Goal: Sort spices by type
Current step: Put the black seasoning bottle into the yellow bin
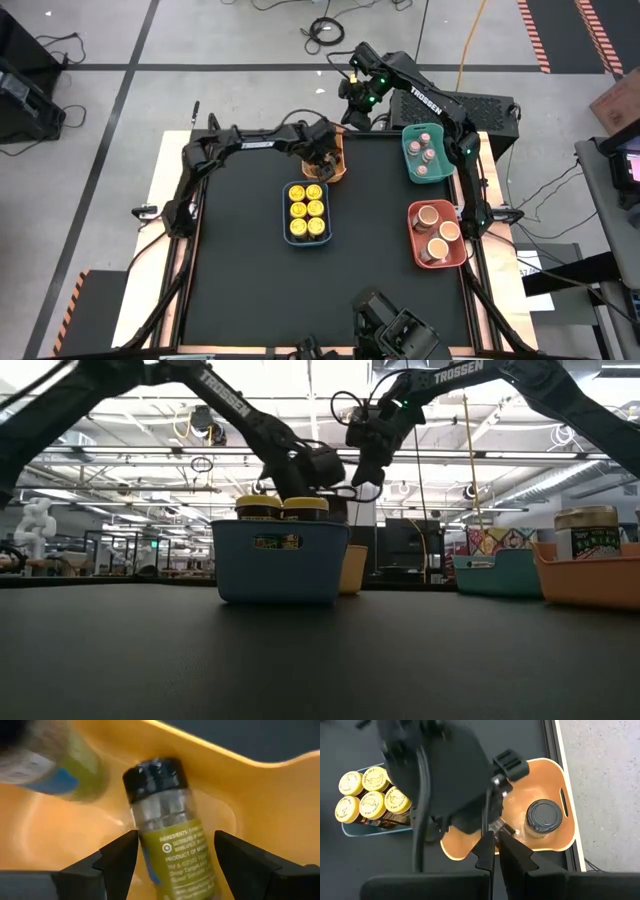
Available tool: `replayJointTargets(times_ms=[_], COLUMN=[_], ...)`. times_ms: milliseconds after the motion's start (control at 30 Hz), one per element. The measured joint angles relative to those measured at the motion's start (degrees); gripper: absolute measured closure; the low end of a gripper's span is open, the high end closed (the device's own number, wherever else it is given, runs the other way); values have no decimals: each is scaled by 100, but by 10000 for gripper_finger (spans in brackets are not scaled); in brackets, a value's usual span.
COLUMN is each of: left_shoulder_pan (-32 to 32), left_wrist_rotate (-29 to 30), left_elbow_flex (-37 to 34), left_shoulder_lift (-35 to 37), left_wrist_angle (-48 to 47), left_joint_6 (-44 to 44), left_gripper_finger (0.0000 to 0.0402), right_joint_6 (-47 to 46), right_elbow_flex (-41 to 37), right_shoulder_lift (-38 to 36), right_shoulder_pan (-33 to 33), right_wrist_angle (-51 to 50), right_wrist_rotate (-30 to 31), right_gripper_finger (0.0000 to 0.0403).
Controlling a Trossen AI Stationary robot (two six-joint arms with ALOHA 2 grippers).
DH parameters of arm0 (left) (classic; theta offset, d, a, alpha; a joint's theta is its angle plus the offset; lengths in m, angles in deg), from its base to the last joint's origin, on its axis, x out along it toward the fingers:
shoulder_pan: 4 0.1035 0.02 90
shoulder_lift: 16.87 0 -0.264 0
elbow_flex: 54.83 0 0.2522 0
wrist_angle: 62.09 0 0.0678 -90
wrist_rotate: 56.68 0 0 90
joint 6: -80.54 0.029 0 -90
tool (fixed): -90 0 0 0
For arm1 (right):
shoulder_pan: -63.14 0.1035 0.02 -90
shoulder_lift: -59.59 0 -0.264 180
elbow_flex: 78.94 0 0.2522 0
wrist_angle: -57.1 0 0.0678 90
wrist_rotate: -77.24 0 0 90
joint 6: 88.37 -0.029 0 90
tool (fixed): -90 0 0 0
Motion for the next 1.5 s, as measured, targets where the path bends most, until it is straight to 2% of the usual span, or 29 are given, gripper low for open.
replayJointTargets(times_ms=[133, 200, 467, 800, 967, 1300, 1500], left_shoulder_pan=[-76, -110, -97, -100, -103, -97, -90], left_wrist_rotate=[33, 310, 411, 498, 537, 548, 472], left_elbow_flex=[293, 371, 614, 606, 603, 584, 584], left_shoulder_lift=[-256, -318, -478, -482, -453, 23, 510], left_wrist_angle=[-149, -346, -1112, -853, -750, -903, -1050], left_joint_6=[4, 20, 19, 60, 218, 723, 977], left_gripper_finger=[137, 137, 142, 229, 250, 254, 255], right_joint_6=[28, 79, 210, 171, 212, 369, 770], right_elbow_flex=[0, 0, 1, 0, 0, 0, -2], right_shoulder_lift=[0, 0, 0, 0, 0, -4, -219], right_shoulder_pan=[-4, -4, -4, -4, 0, -84, -204], right_wrist_angle=[-18, -53, -129, -163, -248, -281, -472], right_wrist_rotate=[0, -2, -2, -2, -2, -63, -523], right_gripper_finger=[385, 385, 385, 385, 385, 385, 385])
